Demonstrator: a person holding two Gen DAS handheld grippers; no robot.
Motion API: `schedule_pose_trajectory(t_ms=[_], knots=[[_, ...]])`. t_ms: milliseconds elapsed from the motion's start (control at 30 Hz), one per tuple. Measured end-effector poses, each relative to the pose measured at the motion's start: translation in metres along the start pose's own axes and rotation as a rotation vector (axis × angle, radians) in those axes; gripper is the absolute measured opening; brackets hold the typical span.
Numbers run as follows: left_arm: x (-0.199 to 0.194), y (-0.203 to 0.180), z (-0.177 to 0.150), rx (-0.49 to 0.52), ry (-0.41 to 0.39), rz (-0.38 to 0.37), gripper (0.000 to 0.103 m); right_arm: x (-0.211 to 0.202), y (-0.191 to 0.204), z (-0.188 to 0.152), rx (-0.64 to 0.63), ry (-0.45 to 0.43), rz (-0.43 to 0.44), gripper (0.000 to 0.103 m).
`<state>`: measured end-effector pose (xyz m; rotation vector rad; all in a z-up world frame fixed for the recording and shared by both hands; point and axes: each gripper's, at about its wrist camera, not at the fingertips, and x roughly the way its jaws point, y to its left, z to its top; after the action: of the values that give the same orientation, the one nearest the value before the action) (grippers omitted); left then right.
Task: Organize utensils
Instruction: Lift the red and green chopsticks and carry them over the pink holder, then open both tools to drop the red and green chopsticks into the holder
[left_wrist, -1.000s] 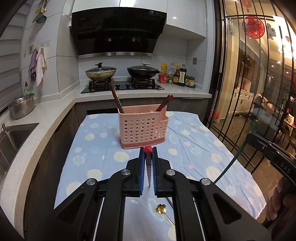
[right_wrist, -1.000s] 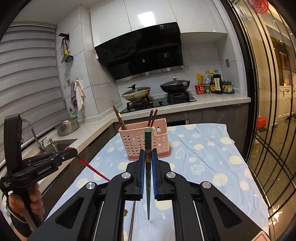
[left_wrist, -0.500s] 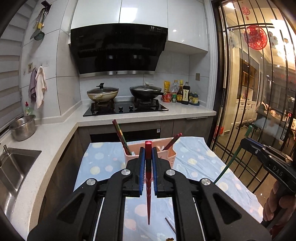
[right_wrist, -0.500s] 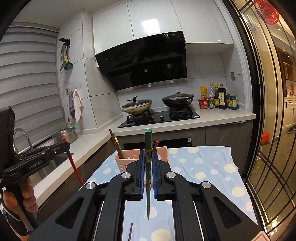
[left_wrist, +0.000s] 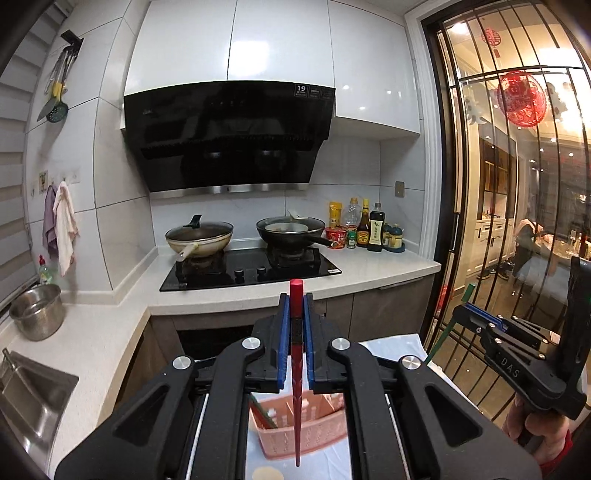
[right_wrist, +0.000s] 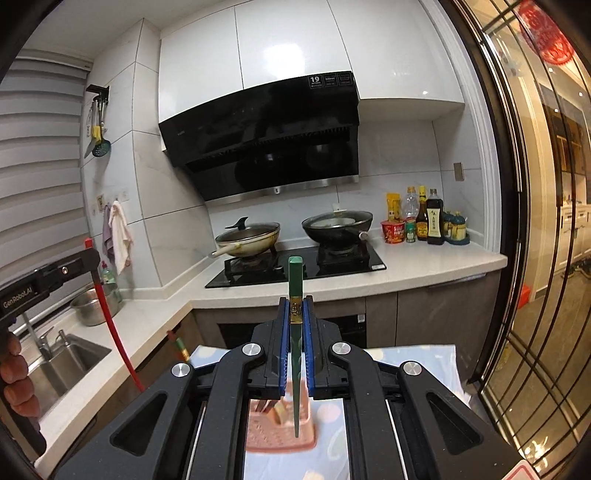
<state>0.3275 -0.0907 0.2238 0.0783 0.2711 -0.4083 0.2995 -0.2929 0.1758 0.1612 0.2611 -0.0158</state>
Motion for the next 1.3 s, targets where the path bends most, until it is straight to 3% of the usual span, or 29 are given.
schedule_pose_trajectory(t_ms=[300, 833, 967, 1300], knots=[[0.057, -0.001, 0.013, 0.003, 0.031, -0.005, 0.007, 0.053, 0.008, 0.013, -0.039, 0.004, -0.007, 0.007], [0.119, 0.0, -0.044, -0.012, 0.189, -0.013, 0.009, 0.113, 0.005, -0.032, -0.052, 0.147, -0.013, 0.008], [0.118, 0.003, -0.05, -0.019, 0.194, 0.009, 0.029, 0.111, 0.004, -0.037, -0.042, 0.14, -0.011, 0.015], [0.104, 0.009, -0.06, -0.023, 0.204, 0.026, 0.033, 0.09, 0.012, -0.044, -0.06, 0.129, -0.008, 0.015]])
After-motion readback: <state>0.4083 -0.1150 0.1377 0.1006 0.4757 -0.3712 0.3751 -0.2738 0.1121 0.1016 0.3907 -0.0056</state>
